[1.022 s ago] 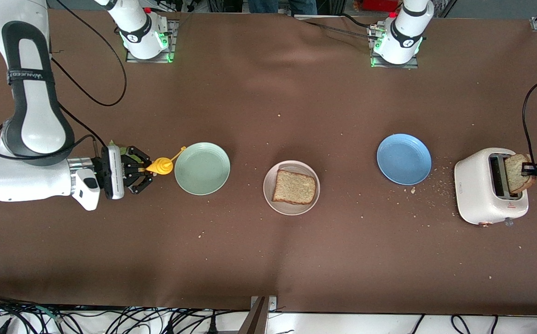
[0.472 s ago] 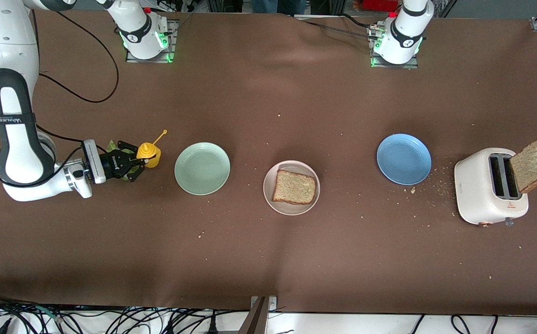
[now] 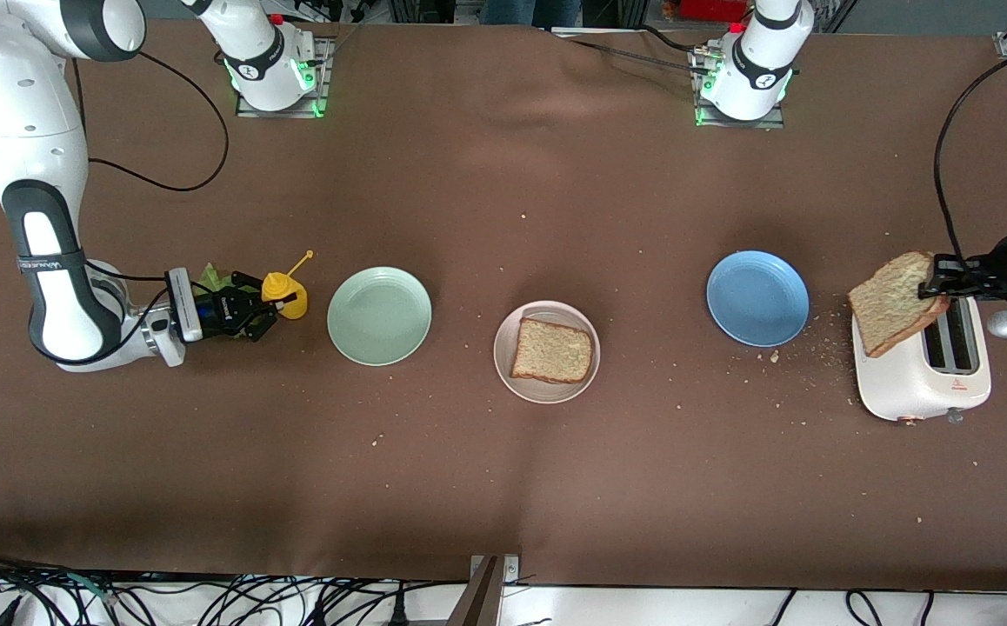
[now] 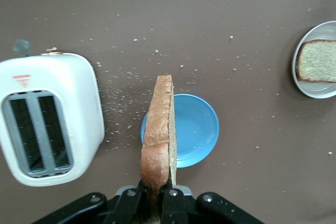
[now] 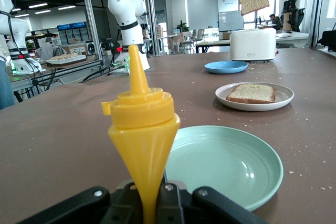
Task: Make sandwich in beige plate with both arms
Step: 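Lift the toast with the left gripper while the right gripper grasps the lettuce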
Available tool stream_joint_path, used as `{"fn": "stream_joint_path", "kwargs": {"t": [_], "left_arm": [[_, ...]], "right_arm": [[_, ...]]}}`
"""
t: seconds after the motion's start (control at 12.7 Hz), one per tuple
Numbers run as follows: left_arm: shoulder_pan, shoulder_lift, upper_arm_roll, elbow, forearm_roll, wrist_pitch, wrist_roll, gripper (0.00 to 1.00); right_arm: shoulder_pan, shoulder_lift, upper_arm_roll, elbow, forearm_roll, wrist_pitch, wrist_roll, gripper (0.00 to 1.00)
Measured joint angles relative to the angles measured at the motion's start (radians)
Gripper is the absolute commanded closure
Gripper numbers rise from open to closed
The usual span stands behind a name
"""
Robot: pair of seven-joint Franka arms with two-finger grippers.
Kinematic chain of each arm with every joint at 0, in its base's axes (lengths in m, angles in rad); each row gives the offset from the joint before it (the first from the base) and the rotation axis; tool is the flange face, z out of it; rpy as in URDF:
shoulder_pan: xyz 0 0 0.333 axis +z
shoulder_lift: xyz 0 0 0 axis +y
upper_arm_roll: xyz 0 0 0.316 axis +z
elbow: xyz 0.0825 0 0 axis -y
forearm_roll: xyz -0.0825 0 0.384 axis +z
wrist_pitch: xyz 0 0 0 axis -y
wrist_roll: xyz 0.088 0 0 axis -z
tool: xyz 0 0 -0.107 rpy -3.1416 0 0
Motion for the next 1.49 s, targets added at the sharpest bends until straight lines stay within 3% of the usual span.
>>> {"fn": "stream_joint_path", "kwargs": {"t": [0.16,0.24,0.31,0.63,0.86,1.26,1.49], "left_arm": [[-0.017,0.017,-0.025,-0.018,-0.059,0.000,-0.036,1.00],[-0.018,0.035,-0.054,-0.021,-0.068,0.001,-0.057,1.00],[-0.018,0.054,-0.083,-0.021,-0.069,0.002,-0.076,1.00],[-0.024,0.093,-0.107,-0.020,-0.069,0.009,-0.090,1.00],[-0.023,0.094,-0.106,-0.019,-0.069,0.009,-0.090,1.00],[-0.023,0.105,-0.106,-0.018,-0.069,0.009,-0.090,1.00],[-0.023,0.107,-0.106,-0.018,-0.069,0.009,-0.089,1.00]], "right_arm": [[-0.004,0.026,0.001,0.000,0.030,-0.014,-0.017,0.30],[-0.007,0.034,0.001,0.001,0.039,-0.016,-0.018,0.20],[-0.010,0.038,0.001,0.002,0.041,-0.017,-0.018,0.02],[-0.018,0.027,-0.038,0.042,0.025,-0.018,0.055,0.01],[-0.021,-0.034,-0.093,0.071,-0.046,-0.009,0.205,0.01],[-0.020,-0.197,-0.107,0.081,-0.330,0.181,0.619,0.01],[-0.015,-0.227,-0.105,0.038,-0.506,0.337,0.874,0.01]]}}
